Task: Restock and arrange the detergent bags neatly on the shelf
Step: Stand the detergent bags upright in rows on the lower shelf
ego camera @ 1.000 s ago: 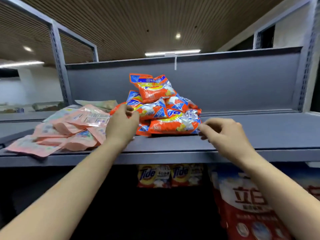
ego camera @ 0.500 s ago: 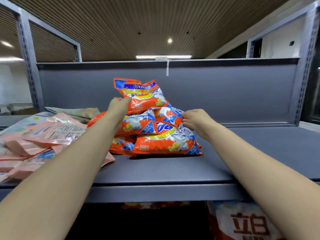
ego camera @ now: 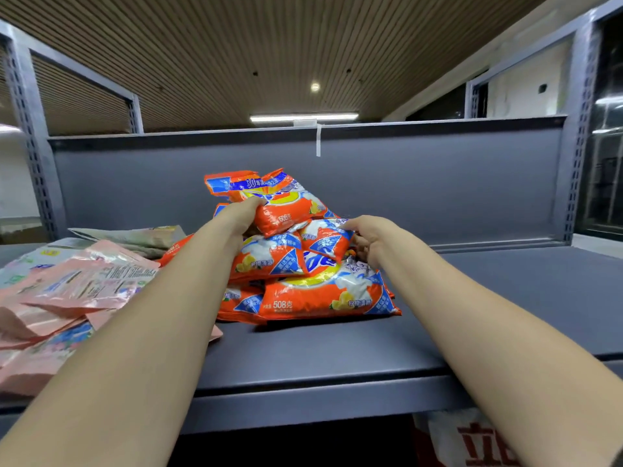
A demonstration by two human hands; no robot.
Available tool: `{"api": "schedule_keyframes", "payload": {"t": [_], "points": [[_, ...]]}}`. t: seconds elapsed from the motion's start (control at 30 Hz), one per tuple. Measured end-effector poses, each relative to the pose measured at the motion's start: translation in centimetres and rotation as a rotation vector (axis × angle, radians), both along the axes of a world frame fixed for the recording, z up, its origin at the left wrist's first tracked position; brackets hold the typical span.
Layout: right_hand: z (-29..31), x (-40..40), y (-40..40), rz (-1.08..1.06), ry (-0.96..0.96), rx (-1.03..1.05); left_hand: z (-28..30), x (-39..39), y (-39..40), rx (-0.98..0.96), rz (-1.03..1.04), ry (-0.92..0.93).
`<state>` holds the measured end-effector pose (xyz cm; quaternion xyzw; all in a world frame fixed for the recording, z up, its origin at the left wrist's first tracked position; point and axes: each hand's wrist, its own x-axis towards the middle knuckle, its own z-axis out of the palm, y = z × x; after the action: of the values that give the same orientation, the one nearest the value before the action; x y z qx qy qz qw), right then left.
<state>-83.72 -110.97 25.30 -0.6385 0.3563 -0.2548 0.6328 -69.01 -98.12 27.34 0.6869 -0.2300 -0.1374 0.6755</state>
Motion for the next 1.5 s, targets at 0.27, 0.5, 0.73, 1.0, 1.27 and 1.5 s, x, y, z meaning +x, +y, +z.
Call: {"api": "schedule_keyframes", "payload": {"t": [0.27, 0.5, 0.73, 1.0, 1.27, 1.5], "points": [[-0.4, -2.8, 1.1, -0.175, -0.32, 0.01, -0.8, -0.2, 2.8, -0.238, 0.12, 0.136], [-0.6, -7.2, 0.5, -0.299, -0.298, -0.074, -0.1, 0.1, 6.9, -0.265, 0.074, 0.195], [-1.0, -7.7, 4.1, -0.226, -0.375, 0.004, -0.3, -2.5, 7.2, -0.363, 0.183, 0.234], [-2.5, -11.6, 6.1, -0.431, -0.537, -0.031, -1.4, -5.8, 8.4, -0.493, 0.388, 0.115], [-3.4, -14.6, 7.7, -0.677, -0.6, -0.111, -3.0, -7.9, 11.7, -0.281, 0.669, -0.201], [-4.7, -18.0, 10.0, -0.727, -0.68, -0.184, -4.7, -13.6, 13.6, -0.268, 0.743, -0.451]]}}
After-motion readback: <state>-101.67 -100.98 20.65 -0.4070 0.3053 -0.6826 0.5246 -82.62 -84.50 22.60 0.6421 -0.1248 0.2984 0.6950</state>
